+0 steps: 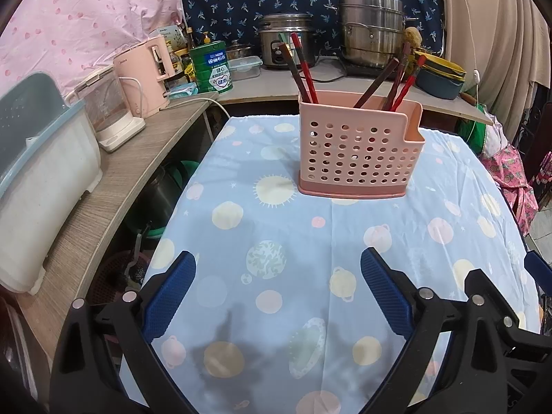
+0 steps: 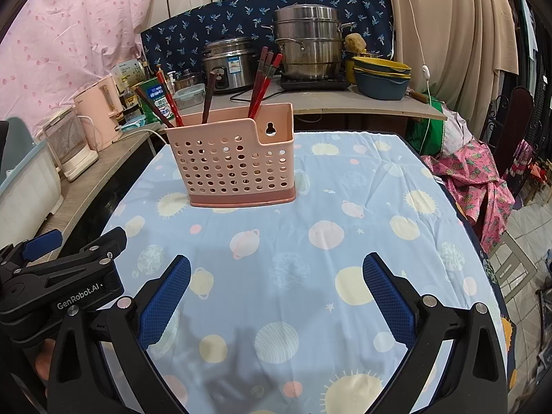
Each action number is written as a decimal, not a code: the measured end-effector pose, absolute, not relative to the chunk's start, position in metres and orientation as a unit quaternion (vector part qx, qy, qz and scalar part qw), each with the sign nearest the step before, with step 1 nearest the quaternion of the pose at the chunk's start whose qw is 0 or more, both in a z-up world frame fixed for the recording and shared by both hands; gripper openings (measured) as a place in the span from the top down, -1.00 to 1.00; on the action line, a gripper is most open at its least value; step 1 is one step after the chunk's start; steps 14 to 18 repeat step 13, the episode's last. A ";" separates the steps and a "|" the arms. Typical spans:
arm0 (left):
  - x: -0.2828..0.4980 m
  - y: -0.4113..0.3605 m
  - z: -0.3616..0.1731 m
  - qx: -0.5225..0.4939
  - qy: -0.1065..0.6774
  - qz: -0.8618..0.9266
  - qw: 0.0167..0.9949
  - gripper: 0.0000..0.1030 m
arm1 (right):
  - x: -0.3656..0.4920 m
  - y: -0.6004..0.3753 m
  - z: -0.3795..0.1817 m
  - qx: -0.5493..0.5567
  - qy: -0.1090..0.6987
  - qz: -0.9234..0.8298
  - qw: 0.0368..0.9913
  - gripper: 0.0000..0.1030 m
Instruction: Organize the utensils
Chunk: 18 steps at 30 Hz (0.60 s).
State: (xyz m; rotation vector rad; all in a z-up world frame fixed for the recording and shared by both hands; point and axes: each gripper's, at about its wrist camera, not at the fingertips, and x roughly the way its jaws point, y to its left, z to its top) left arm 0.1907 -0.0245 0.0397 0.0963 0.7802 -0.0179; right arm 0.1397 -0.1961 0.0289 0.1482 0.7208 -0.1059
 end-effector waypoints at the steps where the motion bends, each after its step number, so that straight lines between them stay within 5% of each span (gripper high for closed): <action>1: 0.191 -0.024 0.040 0.047 0.380 -0.008 0.924 -0.78 | 0.140 -0.196 0.029 0.072 0.352 -0.052 0.932 -0.87; 18: 0.192 -0.023 0.038 0.048 0.383 -0.010 0.922 -0.79 | 0.139 -0.196 0.027 0.071 0.349 -0.057 0.933 -0.87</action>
